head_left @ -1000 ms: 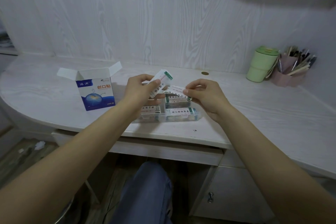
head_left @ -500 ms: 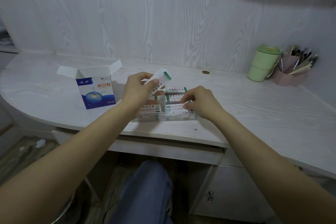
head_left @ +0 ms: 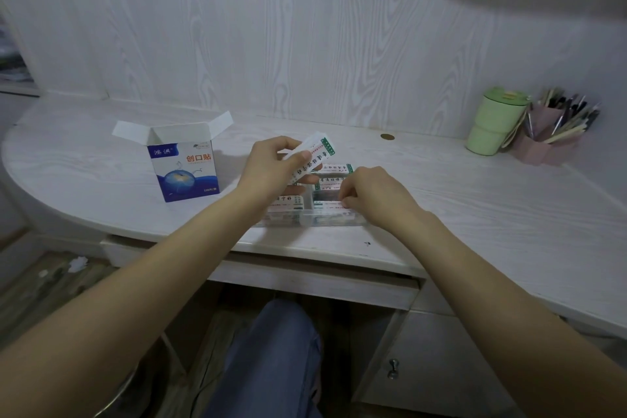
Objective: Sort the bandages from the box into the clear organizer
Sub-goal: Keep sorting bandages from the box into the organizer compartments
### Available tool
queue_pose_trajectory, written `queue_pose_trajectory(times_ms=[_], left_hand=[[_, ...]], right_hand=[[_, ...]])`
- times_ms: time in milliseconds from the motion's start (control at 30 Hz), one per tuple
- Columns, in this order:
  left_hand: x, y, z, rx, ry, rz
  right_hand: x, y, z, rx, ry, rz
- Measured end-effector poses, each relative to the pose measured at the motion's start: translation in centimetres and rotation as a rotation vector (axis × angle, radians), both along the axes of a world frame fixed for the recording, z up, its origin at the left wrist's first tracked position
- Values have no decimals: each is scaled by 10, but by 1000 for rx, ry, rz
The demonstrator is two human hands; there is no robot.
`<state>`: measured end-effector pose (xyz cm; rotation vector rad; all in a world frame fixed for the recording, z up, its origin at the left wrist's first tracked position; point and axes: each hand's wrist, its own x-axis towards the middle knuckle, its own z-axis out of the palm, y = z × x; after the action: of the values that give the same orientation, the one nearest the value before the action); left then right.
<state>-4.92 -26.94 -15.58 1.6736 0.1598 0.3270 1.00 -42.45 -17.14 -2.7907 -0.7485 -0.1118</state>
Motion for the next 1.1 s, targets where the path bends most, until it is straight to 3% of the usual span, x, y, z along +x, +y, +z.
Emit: queue_pose_trajectory(times_ms=[167,233,333,567,767,1100], left_hand=[[-1,1,3,2,9,-4],[-3,1,4,-3,13,-33],[-4,1,4,-23,19,-76],[-7,-6,9,-102,15,-113],[0,3,5,-69,-5,60],[0,1,6,-92,-35,69]], right_hand=[[-3,-2,5,43,6,11],[-5,-2,11,276,-8,-7],[-12,-1,22,734,133,-13],[-12,1,24,964,275,-48],[-7,-9,14,867,283,-167],[-3,-12,-7,336,34,-231]])
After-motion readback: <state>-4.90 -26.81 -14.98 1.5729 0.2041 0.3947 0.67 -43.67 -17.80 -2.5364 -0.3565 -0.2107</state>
